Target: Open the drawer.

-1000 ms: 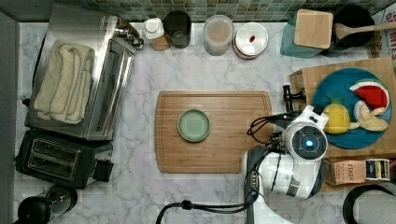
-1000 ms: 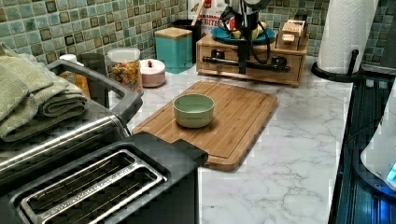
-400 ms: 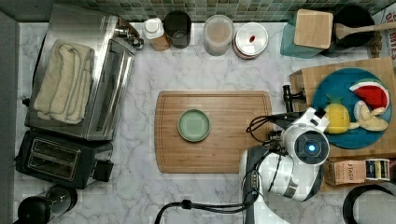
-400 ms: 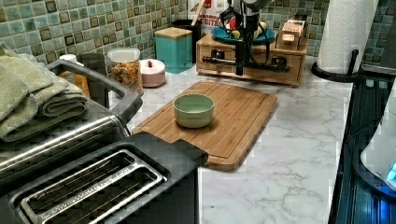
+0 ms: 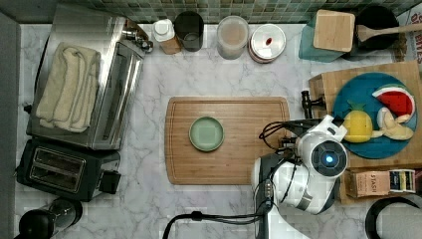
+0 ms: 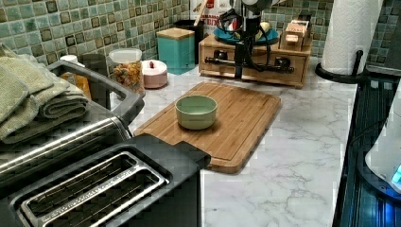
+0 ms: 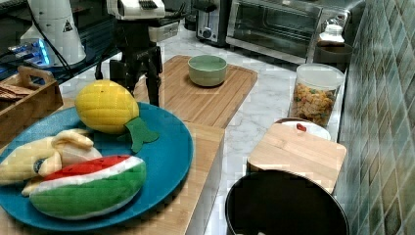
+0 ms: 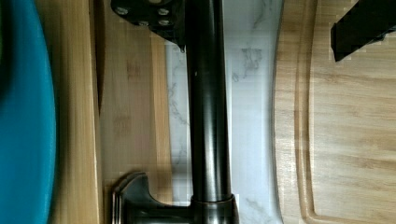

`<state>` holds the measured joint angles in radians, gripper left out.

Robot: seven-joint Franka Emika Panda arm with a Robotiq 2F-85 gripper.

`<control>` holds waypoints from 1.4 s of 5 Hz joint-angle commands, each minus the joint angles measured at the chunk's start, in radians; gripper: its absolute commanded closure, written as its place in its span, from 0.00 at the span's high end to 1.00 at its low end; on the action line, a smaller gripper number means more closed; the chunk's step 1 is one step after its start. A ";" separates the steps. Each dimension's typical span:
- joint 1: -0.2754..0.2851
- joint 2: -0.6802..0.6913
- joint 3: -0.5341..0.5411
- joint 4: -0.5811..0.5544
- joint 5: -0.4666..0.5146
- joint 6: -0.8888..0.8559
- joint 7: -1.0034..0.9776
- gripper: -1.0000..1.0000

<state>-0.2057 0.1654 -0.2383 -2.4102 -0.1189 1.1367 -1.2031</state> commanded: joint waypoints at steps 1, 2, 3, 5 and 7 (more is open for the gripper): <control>0.018 0.075 0.039 0.075 0.040 -0.078 -0.024 1.00; 0.027 0.100 0.068 0.067 0.070 -0.046 0.002 1.00; 0.024 0.138 0.102 0.079 0.120 -0.017 -0.044 1.00; 0.130 0.026 0.180 -0.044 0.174 -0.054 0.100 1.00; 0.193 -0.052 0.317 -0.124 0.272 -0.054 0.090 1.00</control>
<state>-0.2037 0.1864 -0.1591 -2.4141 0.0840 1.1387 -1.0918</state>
